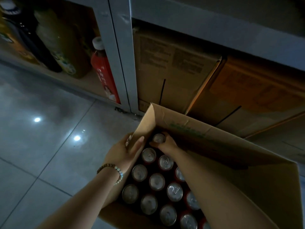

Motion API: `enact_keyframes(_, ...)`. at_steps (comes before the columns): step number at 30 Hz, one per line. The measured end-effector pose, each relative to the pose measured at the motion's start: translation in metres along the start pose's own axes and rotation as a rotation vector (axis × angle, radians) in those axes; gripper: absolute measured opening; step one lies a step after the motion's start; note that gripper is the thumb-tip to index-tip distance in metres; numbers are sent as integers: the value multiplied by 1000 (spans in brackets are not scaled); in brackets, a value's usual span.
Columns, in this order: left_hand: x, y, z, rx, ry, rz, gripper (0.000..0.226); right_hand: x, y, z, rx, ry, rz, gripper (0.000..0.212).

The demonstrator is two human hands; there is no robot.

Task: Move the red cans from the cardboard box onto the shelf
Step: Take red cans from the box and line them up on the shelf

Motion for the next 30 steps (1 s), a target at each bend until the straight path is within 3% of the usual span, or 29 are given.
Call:
enact_keyframes(9,0,2,-2,13,90,-5,72,-23,-8,12,-52,107,238,59)
enact_keyframes(12,-4,-10,-2,-87,188,-40,65,-58,-45,12,-84,156,245,56)
enact_keyframes(15,-20,-36,15,-198,94,15,78,-104,-104,-3,-102,273,195,46)
enact_keyframes(18,-46,-53,82,-94,-49,69,80,-152,-189,-41,-147,332,113,36)
enact_keyframes(21,-69,-59,172,-145,-417,-81,90,-202,-290,-90,-247,334,50,29)
enact_keyframes(24,-111,-69,289,-166,-763,-210,65,-254,-398,-147,-339,285,36,25)
enact_keyframes(27,-175,-89,411,-47,-871,-303,56,-302,-507,-209,-412,244,4,32)
enact_keyframes(30,-242,-101,511,105,-880,-333,57,-356,-604,-269,-510,211,91,36)
Point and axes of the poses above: each hand's wrist, its own y-axis towards the middle knuckle, its own x-axis out of the palm, z = x × y, the point moved 9 cm from there along y, towards the middle knuckle, and after that the axes turned 15 degrees about x, right-handed, at the moved point
